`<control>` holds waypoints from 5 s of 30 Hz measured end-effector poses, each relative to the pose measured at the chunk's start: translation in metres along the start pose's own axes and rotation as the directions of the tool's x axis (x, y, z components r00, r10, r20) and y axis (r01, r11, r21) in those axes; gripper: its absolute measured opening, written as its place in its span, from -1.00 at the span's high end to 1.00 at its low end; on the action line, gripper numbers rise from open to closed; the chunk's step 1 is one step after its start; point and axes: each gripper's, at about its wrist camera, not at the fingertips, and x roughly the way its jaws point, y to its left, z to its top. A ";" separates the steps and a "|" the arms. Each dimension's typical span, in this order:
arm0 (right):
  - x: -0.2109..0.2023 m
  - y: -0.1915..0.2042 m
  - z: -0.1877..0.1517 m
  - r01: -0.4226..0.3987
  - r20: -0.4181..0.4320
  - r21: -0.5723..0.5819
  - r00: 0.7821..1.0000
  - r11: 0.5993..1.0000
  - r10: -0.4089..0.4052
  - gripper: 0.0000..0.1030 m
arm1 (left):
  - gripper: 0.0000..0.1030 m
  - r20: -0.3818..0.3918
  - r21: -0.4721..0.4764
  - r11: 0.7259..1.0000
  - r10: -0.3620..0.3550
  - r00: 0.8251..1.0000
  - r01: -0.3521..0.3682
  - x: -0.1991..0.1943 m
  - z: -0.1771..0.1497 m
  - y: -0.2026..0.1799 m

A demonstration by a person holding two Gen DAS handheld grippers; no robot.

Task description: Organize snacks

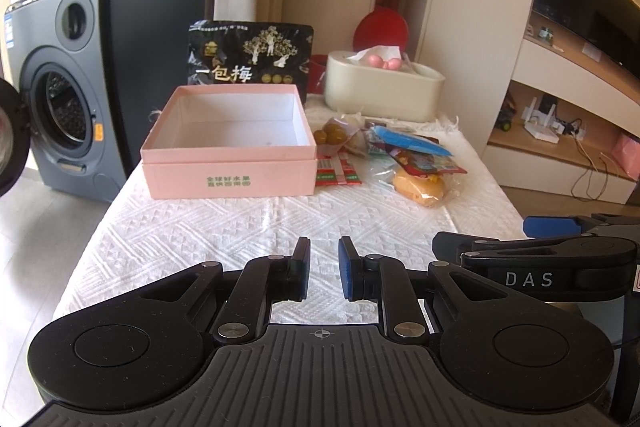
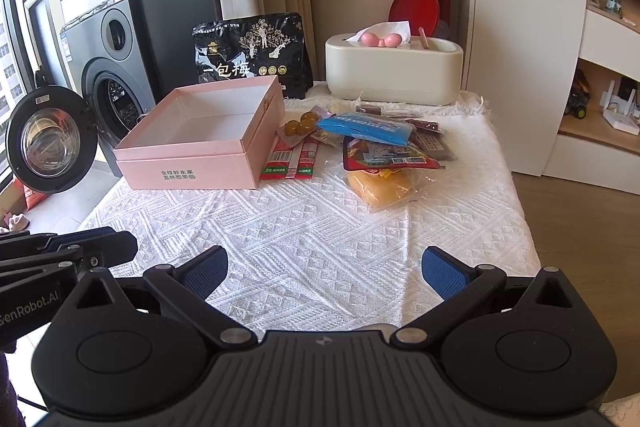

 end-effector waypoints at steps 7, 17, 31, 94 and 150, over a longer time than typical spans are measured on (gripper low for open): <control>0.005 -0.001 0.000 0.003 -0.014 0.006 1.000 1.000 -0.003 -1.00 | 0.62 -0.017 -0.010 1.000 0.003 1.000 -0.003 0.006 0.001 0.002; 0.033 -0.019 -0.003 -0.041 0.068 -0.041 0.997 0.998 0.044 -1.00 | 0.62 -0.046 -0.061 0.998 0.029 0.999 -0.032 0.051 0.003 0.017; 0.116 -0.076 0.081 -0.089 0.108 -0.001 0.990 0.996 0.088 -1.00 | 0.61 -0.080 -0.138 0.966 -0.230 0.970 0.217 0.145 0.034 0.040; 0.062 -0.058 -0.009 -0.347 -0.094 -0.157 0.937 0.924 0.336 -0.87 | 0.61 -0.230 -0.148 0.914 -0.403 0.886 0.378 0.095 -0.002 0.034; 0.142 0.042 0.028 -0.127 0.057 -0.312 0.987 0.941 0.152 -0.86 | -0.27 -0.034 -0.162 0.970 -0.191 0.981 0.183 0.103 -0.002 0.109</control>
